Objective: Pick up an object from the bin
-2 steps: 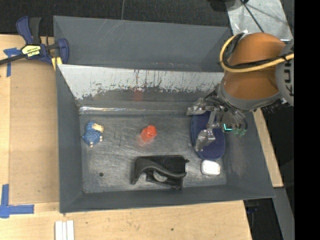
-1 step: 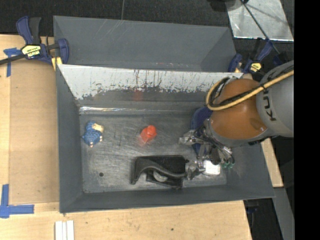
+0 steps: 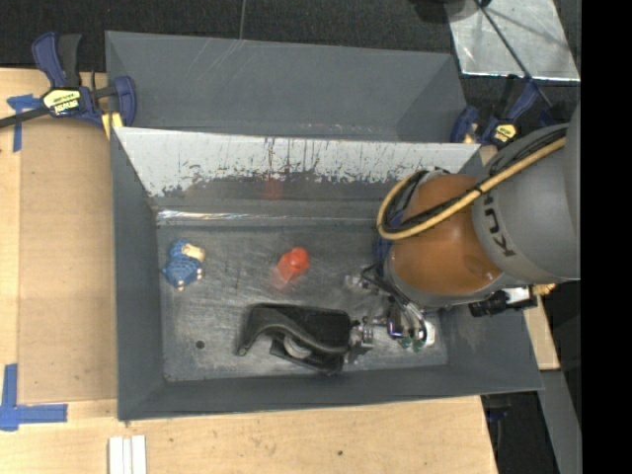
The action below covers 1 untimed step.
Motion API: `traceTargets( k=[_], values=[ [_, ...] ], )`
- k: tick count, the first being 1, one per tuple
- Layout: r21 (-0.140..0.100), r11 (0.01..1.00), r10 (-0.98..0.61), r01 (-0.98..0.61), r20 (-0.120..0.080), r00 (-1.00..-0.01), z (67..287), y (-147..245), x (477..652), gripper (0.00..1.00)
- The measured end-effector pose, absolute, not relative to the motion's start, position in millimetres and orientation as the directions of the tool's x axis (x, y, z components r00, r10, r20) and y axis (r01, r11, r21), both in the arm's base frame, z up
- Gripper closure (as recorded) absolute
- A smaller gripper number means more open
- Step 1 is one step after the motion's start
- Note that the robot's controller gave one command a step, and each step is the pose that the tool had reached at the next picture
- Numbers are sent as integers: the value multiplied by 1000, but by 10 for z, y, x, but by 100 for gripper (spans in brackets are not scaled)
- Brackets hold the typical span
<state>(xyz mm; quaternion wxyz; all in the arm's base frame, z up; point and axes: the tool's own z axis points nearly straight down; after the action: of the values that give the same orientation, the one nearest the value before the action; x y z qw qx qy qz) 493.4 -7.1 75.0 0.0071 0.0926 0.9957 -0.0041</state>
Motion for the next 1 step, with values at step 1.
traceTargets(
  k=[1],
  values=[
    [0,999,-41,-41,-2,-999,1070,842,5095,0]
  ],
)
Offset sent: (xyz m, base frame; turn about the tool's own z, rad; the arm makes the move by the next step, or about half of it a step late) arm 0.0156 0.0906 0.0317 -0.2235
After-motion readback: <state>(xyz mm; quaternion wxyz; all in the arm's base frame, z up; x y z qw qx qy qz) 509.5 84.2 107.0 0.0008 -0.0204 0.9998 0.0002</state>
